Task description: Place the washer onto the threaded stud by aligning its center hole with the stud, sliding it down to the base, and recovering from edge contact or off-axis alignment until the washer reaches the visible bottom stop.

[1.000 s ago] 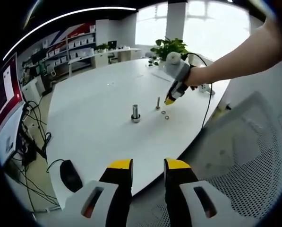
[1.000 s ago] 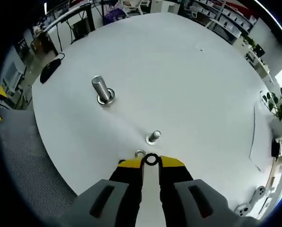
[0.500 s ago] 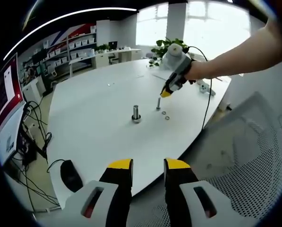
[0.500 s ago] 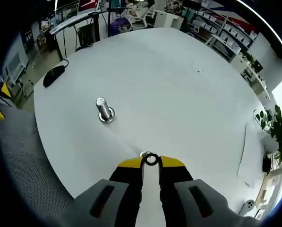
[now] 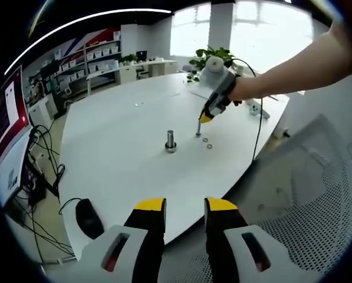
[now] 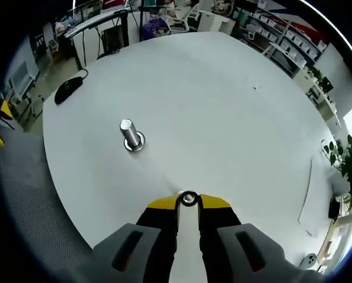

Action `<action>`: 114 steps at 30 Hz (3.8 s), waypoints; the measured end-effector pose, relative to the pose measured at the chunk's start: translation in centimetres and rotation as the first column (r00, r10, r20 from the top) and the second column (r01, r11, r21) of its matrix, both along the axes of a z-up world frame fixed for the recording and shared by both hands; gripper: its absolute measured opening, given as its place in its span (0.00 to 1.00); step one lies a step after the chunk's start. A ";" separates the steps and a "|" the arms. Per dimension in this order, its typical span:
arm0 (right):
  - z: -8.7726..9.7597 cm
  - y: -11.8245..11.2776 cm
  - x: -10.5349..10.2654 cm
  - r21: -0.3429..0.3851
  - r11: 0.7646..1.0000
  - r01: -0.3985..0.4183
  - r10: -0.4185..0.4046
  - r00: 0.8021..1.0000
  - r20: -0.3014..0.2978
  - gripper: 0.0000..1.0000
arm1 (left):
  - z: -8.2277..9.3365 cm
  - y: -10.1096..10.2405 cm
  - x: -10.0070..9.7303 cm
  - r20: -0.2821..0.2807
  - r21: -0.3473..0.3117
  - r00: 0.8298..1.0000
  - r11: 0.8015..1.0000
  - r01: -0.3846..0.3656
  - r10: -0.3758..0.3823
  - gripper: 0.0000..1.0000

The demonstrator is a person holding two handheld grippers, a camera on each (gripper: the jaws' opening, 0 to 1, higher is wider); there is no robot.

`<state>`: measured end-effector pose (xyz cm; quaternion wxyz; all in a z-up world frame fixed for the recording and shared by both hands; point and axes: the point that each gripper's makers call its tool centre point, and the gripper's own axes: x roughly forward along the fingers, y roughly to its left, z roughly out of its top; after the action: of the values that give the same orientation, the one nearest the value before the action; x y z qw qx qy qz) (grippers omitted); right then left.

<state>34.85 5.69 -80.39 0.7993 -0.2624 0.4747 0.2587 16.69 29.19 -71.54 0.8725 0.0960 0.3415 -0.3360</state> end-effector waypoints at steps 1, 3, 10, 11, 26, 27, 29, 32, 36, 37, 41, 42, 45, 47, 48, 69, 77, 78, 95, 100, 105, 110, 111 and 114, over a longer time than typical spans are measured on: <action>0.0 0.0 -0.1 -0.002 1.000 0.001 -0.001 1.000 0.001 0.14 | 0.0 0.0 0.0 0.000 0.001 1.000 1.000 0.000 0.000 0.24; -0.1 -0.1 -0.1 0.001 1.000 0.012 -0.012 1.000 -0.005 0.14 | 0.0 0.0 0.0 0.000 0.001 1.000 1.000 -0.001 0.001 0.24; -0.4 -0.1 0.4 0.001 1.000 0.018 -0.018 1.000 -0.002 0.14 | -0.1 0.1 -0.1 -0.002 0.001 1.000 1.000 0.000 0.000 0.24; -0.4 -0.1 0.4 0.001 1.000 0.018 -0.018 1.000 -0.003 0.14 | -0.1 0.0 0.0 -0.002 0.001 1.000 1.000 -0.001 0.001 0.23; -2.6 -0.6 1.2 -0.013 1.000 0.021 -0.022 0.999 -0.036 0.14 | -0.2 0.1 -0.1 -0.008 0.003 1.000 1.000 0.000 0.000 0.23; -2.8 -0.6 1.2 -0.011 1.000 0.027 -0.027 0.999 -0.041 0.14 | -0.2 0.1 -0.1 -0.009 0.004 1.000 1.000 0.000 0.000 0.23; -3.3 -0.6 1.1 -0.010 0.999 0.036 -0.036 0.998 -0.053 0.14 | -0.2 0.1 -0.1 -0.010 0.004 1.000 1.000 0.000 0.000 0.23; -4.2 -0.8 1.0 -0.021 0.999 0.030 -0.031 0.997 -0.068 0.15 | -0.3 0.1 -0.1 -0.013 0.006 1.000 1.000 0.000 0.000 0.23; -4.9 -1.0 0.9 -0.018 0.999 0.037 -0.038 0.996 -0.087 0.15 | -0.4 0.2 -0.1 -0.017 0.007 1.000 1.000 -0.004 0.004 0.23; -5.0 -1.0 0.9 -0.016 0.999 0.038 -0.040 0.995 -0.088 0.15 | -0.4 0.2 -0.1 -0.017 0.007 1.000 1.000 -0.004 0.004 0.23; -5.4 -1.0 0.9 -0.006 0.999 0.051 -0.051 0.994 -0.098 0.15 | -0.5 0.1 -0.2 -0.022 0.014 1.000 1.000 0.003 -0.002 0.23; -5.4 -1.0 0.9 -0.006 0.999 0.052 -0.052 0.994 -0.099 0.15 | -0.5 0.1 -0.2 -0.022 0.013 1.000 1.000 0.002 -0.002 0.23; -5.5 -1.0 0.7 -0.001 0.998 0.056 -0.056 0.993 -0.102 0.15 | -0.6 0.1 -0.2 -0.026 0.015 1.000 1.000 0.004 -0.003 0.23; -5.4 -0.9 0.6 0.006 0.998 0.063 -0.062 0.993 -0.099 0.15 | -0.6 0.1 -0.2 -0.027 0.016 1.000 1.000 0.004 -0.004 0.23; -5.3 -0.8 0.5 0.009 0.998 0.066 -0.065 0.993 -0.100 0.15 | -0.6 0.1 -0.2 -0.026 0.016 1.000 1.000 0.003 -0.003 0.23; -5.0 -1.7 -3.2 0.013 0.994 0.105 -0.103 0.985 -0.138 0.23 | -0.3 0.1 -0.2 -0.014 0.008 1.000 1.000 0.001 -0.001 0.22; -5.2 -1.7 -5.5 -0.007 0.996 0.088 -0.088 0.982 -0.165 0.25 | -0.2 0.2 -0.1 -0.005 0.007 1.000 1.000 -0.009 0.009 0.23; -5.1 -1.7 -5.6 -0.007 0.996 0.085 -0.085 0.983 -0.165 0.25 | -0.2 0.2 0.0 -0.002 0.006 1.000 1.000 -0.009 0.009 0.23; -3.0 -0.3 -7.7 -0.003 0.997 0.078 -0.077 0.979 -0.189 0.27 | 0.1 0.1 0.0 0.015 0.002 1.000 1.000 -0.003 0.003 0.25; -2.9 -0.3 -8.6 -0.016 0.997 0.072 -0.074 0.978 -0.193 0.27 | 0.1 -0.1 0.0 0.015 -0.005 1.000 1.000 0.009 -0.009 0.25; -2.9 -1.0 -9.9 -0.080 0.997 0.024 -0.041 0.975 -0.217 0.27 | 0.3 0.0 0.0 0.023 -0.016 1.000 1.000 0.001 -0.001 0.25; -2.4 -0.6 -9.7 -0.061 0.996 0.067 -0.078 0.974 -0.211 0.27 | 0.6 -0.2 0.1 0.033 -0.026 0.999 1.000 0.003 -0.002 0.25; -2.5 -0.4 -9.7 -0.064 0.996 0.062 -0.074 0.975 -0.211 0.27 | 0.6 -0.2 0.1 0.033 -0.028 0.999 1.000 0.004 -0.003 0.25; -2.4 0.0 -9.8 -0.071 0.996 0.048 -0.062 0.975 -0.212 0.27 | 0.8 -0.4 0.1 0.034 -0.042 0.999 0.999 0.007 -0.006 0.25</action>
<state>25.04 5.66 -82.76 0.7414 -0.2457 0.5733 0.2476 16.77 28.81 -70.76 0.8789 0.0842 0.3193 -0.3443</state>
